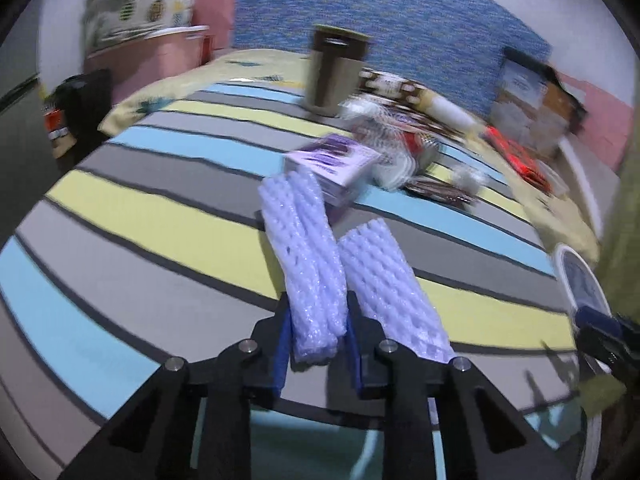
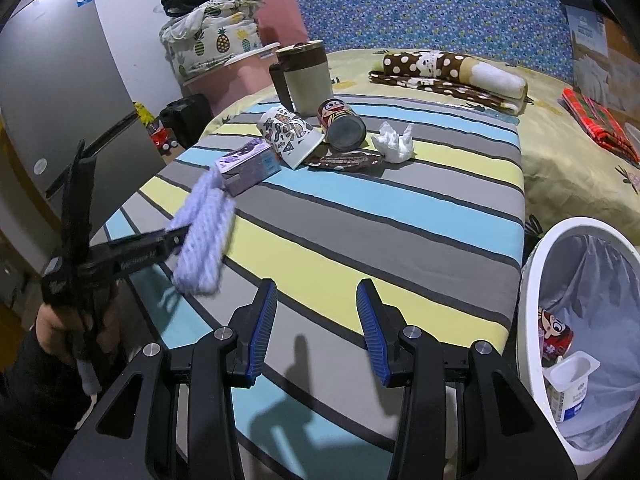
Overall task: Collect trash
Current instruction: 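Grasp a white foam fruit net with the left tool and lift it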
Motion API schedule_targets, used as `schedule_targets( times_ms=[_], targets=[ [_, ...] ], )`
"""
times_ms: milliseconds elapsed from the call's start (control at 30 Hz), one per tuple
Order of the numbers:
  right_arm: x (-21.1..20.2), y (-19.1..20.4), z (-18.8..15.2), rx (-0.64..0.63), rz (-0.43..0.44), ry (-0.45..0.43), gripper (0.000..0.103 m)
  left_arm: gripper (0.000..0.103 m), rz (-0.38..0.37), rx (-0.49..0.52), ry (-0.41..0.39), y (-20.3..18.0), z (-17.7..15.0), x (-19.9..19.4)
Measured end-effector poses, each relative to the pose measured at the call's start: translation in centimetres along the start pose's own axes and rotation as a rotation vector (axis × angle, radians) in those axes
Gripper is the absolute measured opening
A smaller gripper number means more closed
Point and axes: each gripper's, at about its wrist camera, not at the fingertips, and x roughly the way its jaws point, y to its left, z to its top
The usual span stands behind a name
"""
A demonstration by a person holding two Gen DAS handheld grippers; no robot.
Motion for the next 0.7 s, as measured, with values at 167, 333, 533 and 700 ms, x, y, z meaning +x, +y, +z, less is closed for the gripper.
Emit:
schedule_targets(
  times_ms=[167,333,533,700],
  targets=[
    [-0.2,-0.1,-0.1,0.011,0.005,-0.01,0.044,0.024,-0.156,0.108,0.035,-4.1,-1.2,-0.2],
    [-0.4,-0.2,-0.2,0.022,0.002,-0.016,0.044,0.024,-0.227,0.216,0.058,-7.4,-2.3,-0.3],
    [-0.3,0.0,-0.2,0.026,0.009,-0.016,0.044,0.024,-0.181,0.185,0.031,-6.2,-1.8,-1.3],
    [0.1,0.2,0.1,0.015,0.01,-0.013,0.044,0.024,-0.132,0.147,0.007,-4.4,-1.4,-1.6]
  ],
)
